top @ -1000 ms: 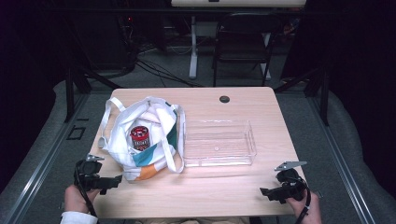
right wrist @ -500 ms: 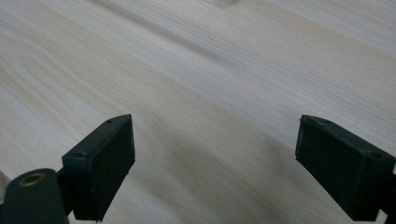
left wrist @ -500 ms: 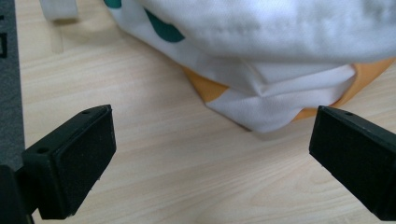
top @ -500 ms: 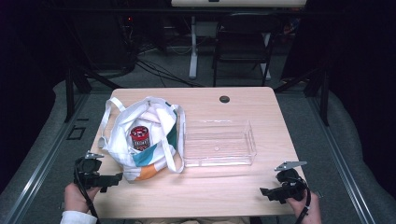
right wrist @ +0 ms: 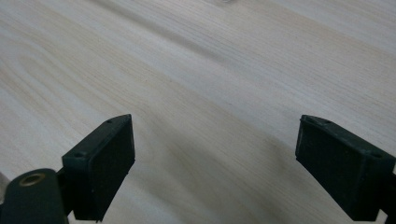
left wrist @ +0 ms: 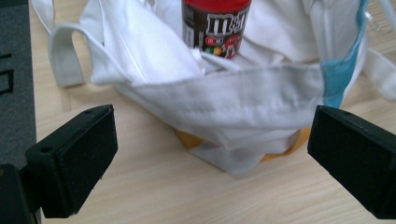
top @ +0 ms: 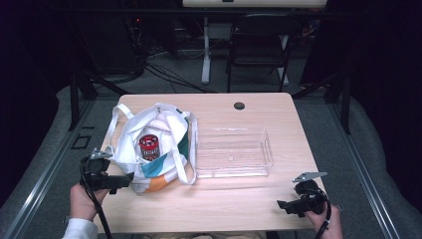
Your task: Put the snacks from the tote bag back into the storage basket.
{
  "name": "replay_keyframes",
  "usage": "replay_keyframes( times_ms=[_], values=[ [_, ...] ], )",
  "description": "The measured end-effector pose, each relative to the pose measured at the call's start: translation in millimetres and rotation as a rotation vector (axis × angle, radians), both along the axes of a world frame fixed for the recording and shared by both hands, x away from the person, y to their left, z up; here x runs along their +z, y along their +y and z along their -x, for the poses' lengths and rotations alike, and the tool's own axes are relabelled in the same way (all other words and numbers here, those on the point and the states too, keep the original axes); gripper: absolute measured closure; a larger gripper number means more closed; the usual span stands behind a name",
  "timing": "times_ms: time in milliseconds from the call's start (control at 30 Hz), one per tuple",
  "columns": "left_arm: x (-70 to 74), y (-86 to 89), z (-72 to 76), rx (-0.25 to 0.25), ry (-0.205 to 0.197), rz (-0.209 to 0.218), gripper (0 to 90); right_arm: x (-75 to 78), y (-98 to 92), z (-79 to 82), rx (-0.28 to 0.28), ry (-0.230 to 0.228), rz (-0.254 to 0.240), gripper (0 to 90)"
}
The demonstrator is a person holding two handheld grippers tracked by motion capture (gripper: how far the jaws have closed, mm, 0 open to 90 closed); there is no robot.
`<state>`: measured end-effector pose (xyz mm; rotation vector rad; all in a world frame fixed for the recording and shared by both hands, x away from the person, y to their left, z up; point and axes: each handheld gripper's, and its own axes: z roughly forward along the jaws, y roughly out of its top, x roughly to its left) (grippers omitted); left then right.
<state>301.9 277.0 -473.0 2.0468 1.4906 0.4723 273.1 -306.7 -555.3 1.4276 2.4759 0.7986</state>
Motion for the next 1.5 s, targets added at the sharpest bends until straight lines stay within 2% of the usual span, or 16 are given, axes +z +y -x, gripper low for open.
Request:
replay_keyframes(
  times_ms=[267,367,467,567,700,867,967,1000,1133,1200,1233,1300,1367,1433,1467,1500],
  values=[
    [19.6,-12.0,-17.8,-0.026,-0.039,-0.002,1.5,-0.1,0.2,-0.6,-0.002,0.000,0.009,11.2],
    [23.5,-15.3,-23.0,-0.034,-0.044,0.000,1.5,-0.1,0.5,-0.6,-0.003,0.001,0.015,11.2],
    [27.8,-22.8,-34.9,-0.055,-0.047,0.006,1.3,-0.9,0.1,-0.8,-0.007,0.003,0.011,11.2],
    [29.0,-27.7,-42.2,-0.066,-0.043,-0.002,1.1,-1.1,-0.1,-1.0,-0.006,0.006,0.009,11.2],
    [30.3,-37.4,-55.5,-0.085,-0.042,0.010,0.7,-0.7,0.6,-0.7,-0.003,0.006,0.014,11.2],
    [28.4,-42.5,-66.3,-0.088,-0.034,0.000,0.4,-1.8,-0.2,-1.3,-0.011,0.010,0.018,11.2],
    [25.3,-44.5,-76.3,-0.092,-0.014,0.019,0.3,-1.9,0.0,-1.0,-0.010,0.009,0.014,11.2],
    [23.5,-45.0,-85.1,-0.107,-0.001,0.025,0.3,-1.9,0.9,-1.0,-0.008,0.011,0.019,11.2],
    [17.5,-45.6,-98.4,-0.101,0.027,0.037,0.3,-2.3,1.5,-1.5,-0.003,0.016,0.017,11.2],
    [9.3,-46.5,-110.0,-0.100,0.054,0.028,0.3,-3.0,0.4,-2.0,-0.007,0.014,0.021,11.1],
    [9.3,-46.5,-110.0,-0.100,0.054,0.028,0.2,-3.1,0.3,-2.0,-0.007,0.015,0.024,11.1],
    [1.3,-46.5,-119.7,-0.090,0.086,0.013,0.3,-3.1,0.6,-1.8,-0.011,0.011,0.030,11.2],
    [-1.4,-46.7,-122.3,-0.087,0.092,0.011,2.0,-2.6,0.6,-1.6,-0.004,0.015,0.022,11.1],
    [-6.2,-47.2,-127.0,-0.085,0.115,0.006,3.3,-2.7,0.7,-1.5,-0.006,0.019,0.024,11.1],
    [-10.2,-47.8,-130.8,-0.085,0.132,0.009,4.3,-4.0,1.6,-1.4,-0.025,0.005,0.022,11.1],
    [-10.2,-47.8,-130.8,-0.085,0.132,0.009,4.4,-3.1,0.0,-1.5,-0.011,0.016,0.029,11.1]
  ],
)
